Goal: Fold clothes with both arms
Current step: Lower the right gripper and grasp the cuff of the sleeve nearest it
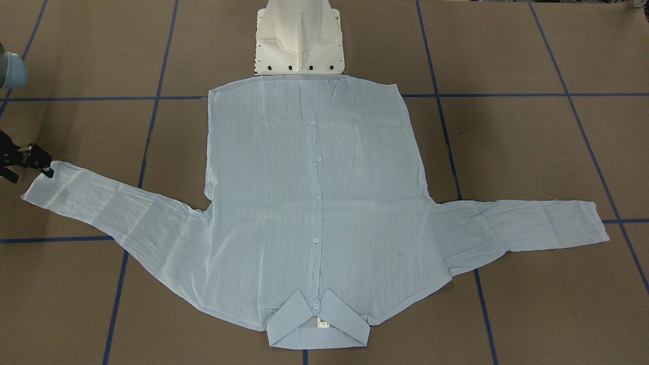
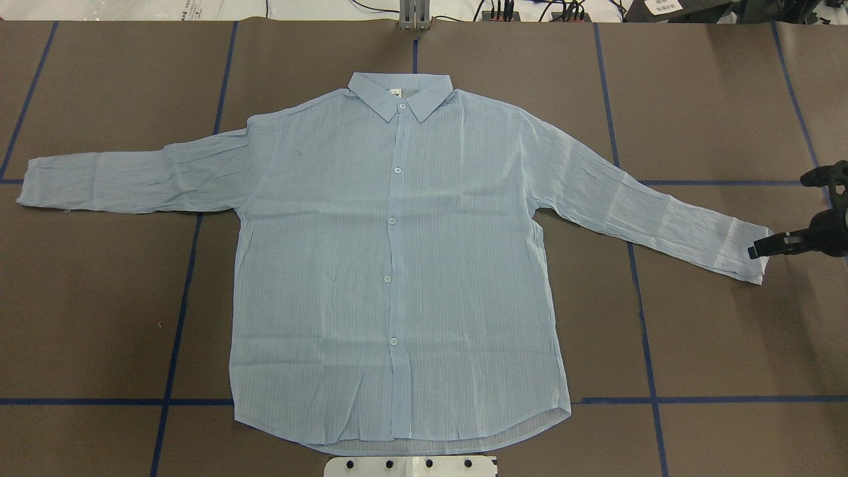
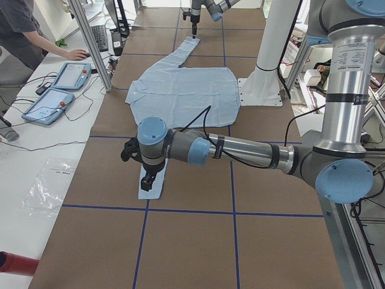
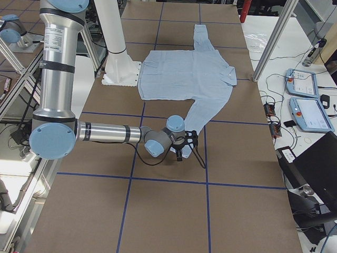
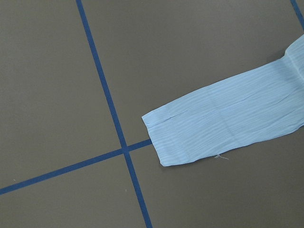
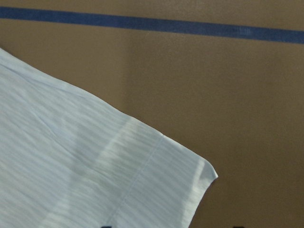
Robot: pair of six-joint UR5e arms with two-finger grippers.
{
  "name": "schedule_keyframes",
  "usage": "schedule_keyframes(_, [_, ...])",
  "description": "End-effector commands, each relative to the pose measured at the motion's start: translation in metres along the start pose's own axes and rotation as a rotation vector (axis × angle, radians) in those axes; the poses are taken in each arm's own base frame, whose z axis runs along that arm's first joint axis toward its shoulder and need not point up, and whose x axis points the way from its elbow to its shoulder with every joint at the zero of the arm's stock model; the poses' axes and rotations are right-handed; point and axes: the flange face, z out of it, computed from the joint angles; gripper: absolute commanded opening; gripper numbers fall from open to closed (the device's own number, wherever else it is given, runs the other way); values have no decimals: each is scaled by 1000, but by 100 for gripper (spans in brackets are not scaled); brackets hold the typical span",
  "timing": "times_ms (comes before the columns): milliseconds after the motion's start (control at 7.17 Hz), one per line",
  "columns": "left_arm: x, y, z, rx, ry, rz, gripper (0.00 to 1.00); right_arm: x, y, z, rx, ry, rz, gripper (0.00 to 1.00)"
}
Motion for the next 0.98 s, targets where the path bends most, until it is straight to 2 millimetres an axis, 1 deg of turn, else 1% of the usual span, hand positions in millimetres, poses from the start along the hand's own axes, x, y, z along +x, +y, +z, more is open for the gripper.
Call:
schedule_keyframes(0, [0, 0, 0, 0, -1, 1, 100, -3, 2, 4, -13, 1, -4, 79])
schedule_keyframes(139, [0, 0, 0, 0, 0, 1, 100, -1, 4, 6, -18, 4, -2, 73])
schedule_keyframes(279, [0, 0, 0, 0, 0, 1, 100, -1, 4, 7, -20, 4, -2, 70])
schedule_keyframes(418, [0, 0, 0, 0, -1, 1, 100, 0, 5, 7, -21, 5, -1, 60])
schedule_keyframes(558, [0, 0, 0, 0, -2, 1, 100, 0, 5, 7, -22, 4, -1, 40])
schedule_keyframes(697, [0, 0, 0, 0, -2, -1, 100, -1, 5, 7, -24, 3, -4, 16])
schedule_keyframes(836, [0, 0, 0, 0, -2, -1, 100, -3, 7, 10, -28, 5, -8, 7])
